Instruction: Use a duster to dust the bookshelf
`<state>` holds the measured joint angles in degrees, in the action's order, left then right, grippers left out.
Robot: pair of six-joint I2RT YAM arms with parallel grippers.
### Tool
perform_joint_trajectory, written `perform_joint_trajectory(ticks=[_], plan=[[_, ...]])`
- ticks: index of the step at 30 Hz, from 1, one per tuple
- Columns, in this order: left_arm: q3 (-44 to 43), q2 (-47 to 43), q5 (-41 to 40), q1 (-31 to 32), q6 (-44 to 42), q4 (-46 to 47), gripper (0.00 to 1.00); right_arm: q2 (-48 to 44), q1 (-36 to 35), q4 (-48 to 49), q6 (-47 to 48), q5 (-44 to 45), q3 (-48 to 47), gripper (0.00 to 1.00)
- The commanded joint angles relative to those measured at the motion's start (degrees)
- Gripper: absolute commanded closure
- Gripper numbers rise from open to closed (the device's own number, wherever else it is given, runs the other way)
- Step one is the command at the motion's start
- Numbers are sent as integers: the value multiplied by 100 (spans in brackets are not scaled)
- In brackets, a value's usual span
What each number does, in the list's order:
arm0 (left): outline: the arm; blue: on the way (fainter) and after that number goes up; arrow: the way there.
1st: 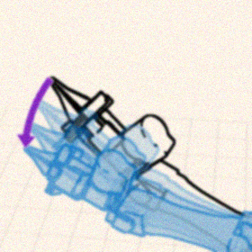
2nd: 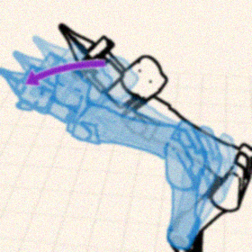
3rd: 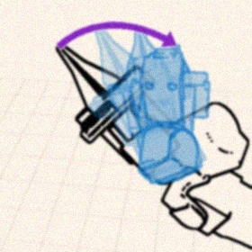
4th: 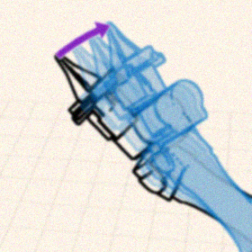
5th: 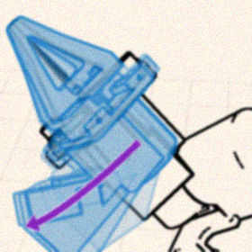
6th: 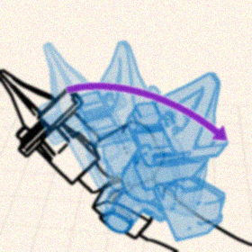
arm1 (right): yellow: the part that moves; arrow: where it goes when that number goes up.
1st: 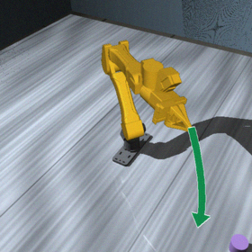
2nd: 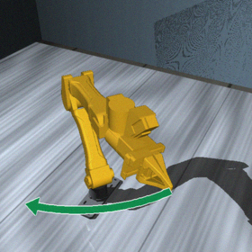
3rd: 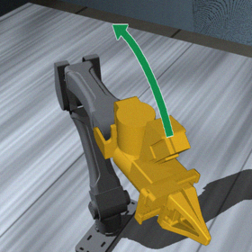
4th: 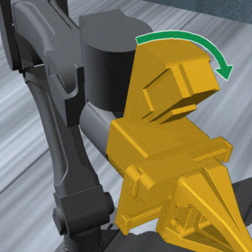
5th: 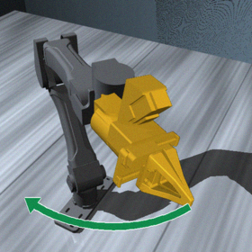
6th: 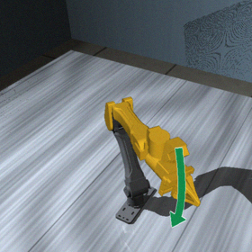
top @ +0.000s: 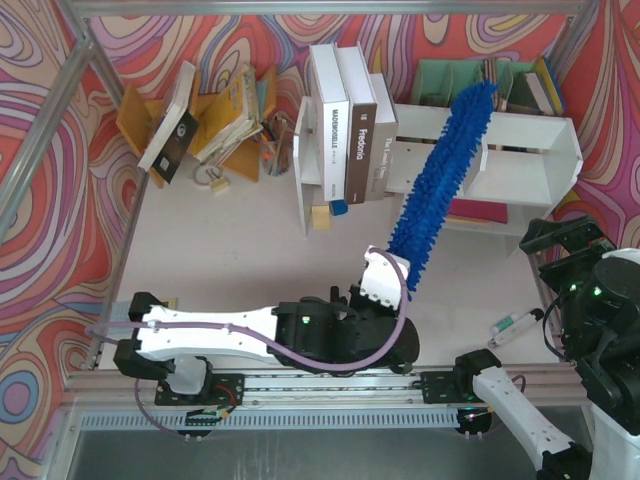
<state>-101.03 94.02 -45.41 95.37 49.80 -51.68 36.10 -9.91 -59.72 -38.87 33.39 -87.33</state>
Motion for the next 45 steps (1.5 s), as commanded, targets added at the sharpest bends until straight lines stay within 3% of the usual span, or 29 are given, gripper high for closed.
perform_joint_trajectory(ticks=[1,13,33,45], plan=[[-11,-508,-774,26,-368,141,100,-2,-63,111,-4,120,-50,7],[-196,-910,-1430,11,-444,228,100,-72,-59,39,-16,134,-26,7],[1078,-1578,-921,-447,-255,456,100,-59,-58,36,-35,56,7,7],[366,-1307,-451,-424,-886,707,100,-50,-55,70,-23,69,57,7]])
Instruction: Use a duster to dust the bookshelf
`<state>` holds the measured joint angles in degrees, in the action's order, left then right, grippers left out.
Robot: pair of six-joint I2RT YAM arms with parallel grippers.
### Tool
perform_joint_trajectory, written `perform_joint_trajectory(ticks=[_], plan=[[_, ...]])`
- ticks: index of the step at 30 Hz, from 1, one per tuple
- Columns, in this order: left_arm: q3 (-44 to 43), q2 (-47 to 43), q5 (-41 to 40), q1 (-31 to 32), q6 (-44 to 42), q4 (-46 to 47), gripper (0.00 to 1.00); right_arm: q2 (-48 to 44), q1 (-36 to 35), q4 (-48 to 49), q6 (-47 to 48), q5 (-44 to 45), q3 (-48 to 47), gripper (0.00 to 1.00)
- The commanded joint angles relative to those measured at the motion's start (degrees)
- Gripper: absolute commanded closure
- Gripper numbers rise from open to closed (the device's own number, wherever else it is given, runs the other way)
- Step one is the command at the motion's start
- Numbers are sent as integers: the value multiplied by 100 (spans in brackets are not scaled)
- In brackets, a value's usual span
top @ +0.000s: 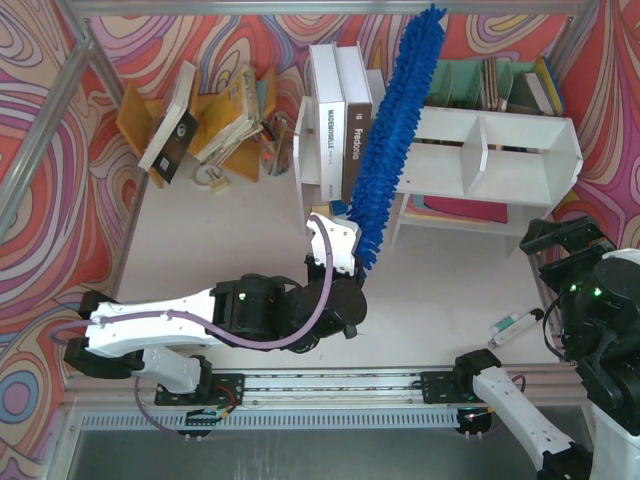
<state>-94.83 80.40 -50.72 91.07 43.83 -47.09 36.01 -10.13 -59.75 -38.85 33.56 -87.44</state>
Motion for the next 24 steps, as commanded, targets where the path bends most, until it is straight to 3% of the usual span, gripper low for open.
perform_joint_trajectory(ticks=[1,6,15,24], plan=[[-296,55,95,25,-322,259,100,-41,-41,75,-18,56,73,7],[-353,15,191,90,-369,141,100,-25,-37,115,28,88,92,7],[329,-561,971,-91,-933,-363,100,22,-41,191,60,-19,149,7],[852,-1413,838,-490,-1338,-862,100,48,-39,218,4,-84,158,7]])
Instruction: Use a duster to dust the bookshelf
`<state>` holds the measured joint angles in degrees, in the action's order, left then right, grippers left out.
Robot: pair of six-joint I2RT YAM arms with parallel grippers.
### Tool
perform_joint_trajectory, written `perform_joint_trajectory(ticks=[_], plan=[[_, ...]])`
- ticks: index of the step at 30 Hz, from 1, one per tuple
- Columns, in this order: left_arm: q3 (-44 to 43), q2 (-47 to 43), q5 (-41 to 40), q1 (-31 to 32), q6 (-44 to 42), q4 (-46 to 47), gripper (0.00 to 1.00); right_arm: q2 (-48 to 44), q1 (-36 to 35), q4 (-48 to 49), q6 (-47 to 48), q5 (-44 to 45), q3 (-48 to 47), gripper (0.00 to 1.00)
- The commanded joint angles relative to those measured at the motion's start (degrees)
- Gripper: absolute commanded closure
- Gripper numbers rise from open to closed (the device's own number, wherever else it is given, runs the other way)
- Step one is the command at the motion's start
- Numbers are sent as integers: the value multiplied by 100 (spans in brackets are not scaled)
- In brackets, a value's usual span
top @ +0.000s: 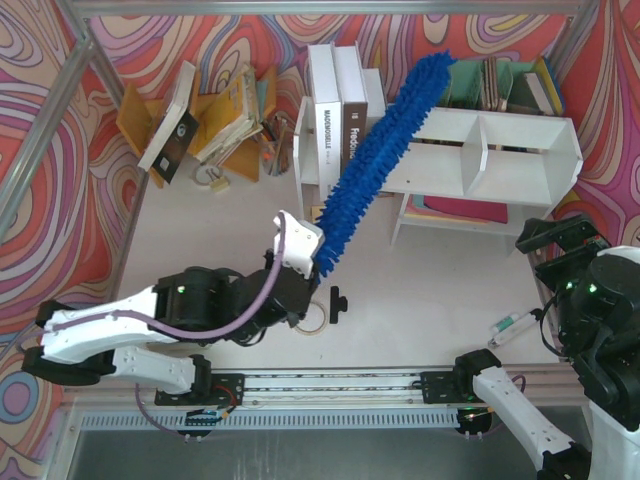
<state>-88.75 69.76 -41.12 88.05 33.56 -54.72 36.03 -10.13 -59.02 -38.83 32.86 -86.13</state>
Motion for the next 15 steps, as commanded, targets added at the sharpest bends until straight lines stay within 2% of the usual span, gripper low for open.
perform_joint_trajectory(ticks=[1,15], plan=[[331,-422,-74,-230,-366,-49,100,60,-39,146,-7,-21,20,7],[456,-343,398,-573,-843,298,100,105,-41,121,-68,-71,57,6]])
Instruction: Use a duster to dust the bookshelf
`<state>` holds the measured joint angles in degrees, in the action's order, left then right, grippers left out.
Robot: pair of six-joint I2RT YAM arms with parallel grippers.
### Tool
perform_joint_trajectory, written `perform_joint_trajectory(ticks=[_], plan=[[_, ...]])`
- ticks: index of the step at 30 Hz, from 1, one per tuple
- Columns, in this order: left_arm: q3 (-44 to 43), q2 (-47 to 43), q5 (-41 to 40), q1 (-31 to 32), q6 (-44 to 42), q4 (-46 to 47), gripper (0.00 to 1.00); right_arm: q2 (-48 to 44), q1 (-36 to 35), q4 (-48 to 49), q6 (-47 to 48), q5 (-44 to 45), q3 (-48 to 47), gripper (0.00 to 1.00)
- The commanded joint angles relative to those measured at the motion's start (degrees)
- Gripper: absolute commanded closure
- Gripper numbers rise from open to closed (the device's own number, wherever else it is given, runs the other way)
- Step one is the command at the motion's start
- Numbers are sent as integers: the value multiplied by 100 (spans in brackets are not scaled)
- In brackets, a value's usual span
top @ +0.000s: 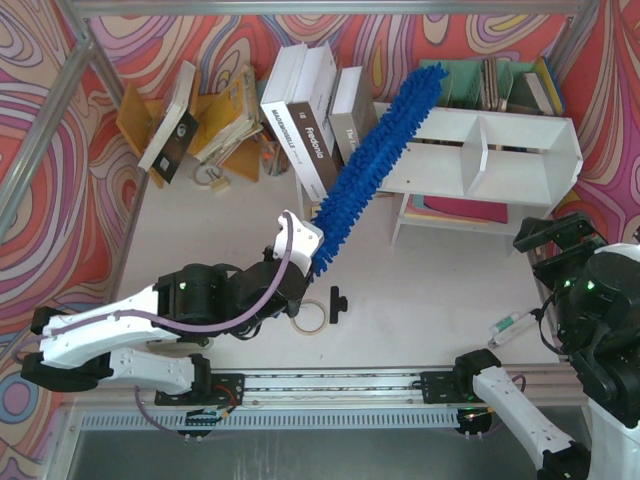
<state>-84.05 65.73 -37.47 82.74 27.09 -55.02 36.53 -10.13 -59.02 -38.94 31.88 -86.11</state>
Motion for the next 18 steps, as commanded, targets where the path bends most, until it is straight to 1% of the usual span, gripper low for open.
perform_joint_trajectory(ticks=[1,6,11,15,18], plan=[[-15,76,49,-47,-208,362,100,54,-39,113,-53,29,65,7],[-100,93,67,-48,-210,442,100,22,-35,110,-42,37,103,7],[-429,49,88,-47,-161,534,100,22,-39,102,-19,55,116,7],[-769,33,-382,-47,-22,319,100,-6,-39,102,-20,78,120,7],[-838,23,-792,-75,257,78,100,-24,-38,94,-22,76,130,7]])
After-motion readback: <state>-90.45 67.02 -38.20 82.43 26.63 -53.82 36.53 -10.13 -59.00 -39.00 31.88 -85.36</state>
